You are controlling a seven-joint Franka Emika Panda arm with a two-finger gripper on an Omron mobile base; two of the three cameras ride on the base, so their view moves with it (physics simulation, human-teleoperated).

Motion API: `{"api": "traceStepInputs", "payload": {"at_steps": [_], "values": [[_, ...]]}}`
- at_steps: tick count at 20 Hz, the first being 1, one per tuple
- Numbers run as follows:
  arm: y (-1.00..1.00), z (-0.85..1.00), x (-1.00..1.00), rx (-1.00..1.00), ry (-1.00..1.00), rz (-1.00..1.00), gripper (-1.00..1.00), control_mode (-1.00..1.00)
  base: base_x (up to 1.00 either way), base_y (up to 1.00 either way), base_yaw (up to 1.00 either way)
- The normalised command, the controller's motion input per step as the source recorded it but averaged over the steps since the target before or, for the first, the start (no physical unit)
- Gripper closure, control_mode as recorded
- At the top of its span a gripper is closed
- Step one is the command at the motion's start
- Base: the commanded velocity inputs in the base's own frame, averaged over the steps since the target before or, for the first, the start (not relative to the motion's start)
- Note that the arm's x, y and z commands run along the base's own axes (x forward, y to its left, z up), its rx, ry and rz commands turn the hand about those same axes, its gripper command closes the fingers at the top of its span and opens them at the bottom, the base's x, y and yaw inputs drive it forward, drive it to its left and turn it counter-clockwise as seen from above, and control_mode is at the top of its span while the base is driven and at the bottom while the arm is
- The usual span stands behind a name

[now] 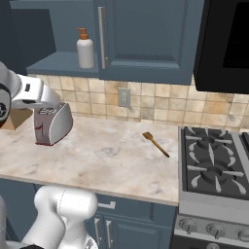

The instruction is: Pick the dish brush and soap dispenser from the cabinet and place them on the counter.

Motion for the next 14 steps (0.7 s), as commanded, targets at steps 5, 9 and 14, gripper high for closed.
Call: {"api": "traceStepInputs", "payload": {"at_steps": [5, 9, 14], "values": [[-0.30, 0.16, 0.01, -0.05, -0.04, -0.01, -1.00, -1.00, 0.00, 0.00, 0.00], [-0.20, 0.22, 0.05, -0.03, 0.00, 0.00, -1.00, -1.00, 0.00, 0.00, 0.00], [-0.15, 0.21, 0.22, 0.01, -0.03, 0.00, -1.00, -1.00, 0.00, 0.00, 0.00]]}}
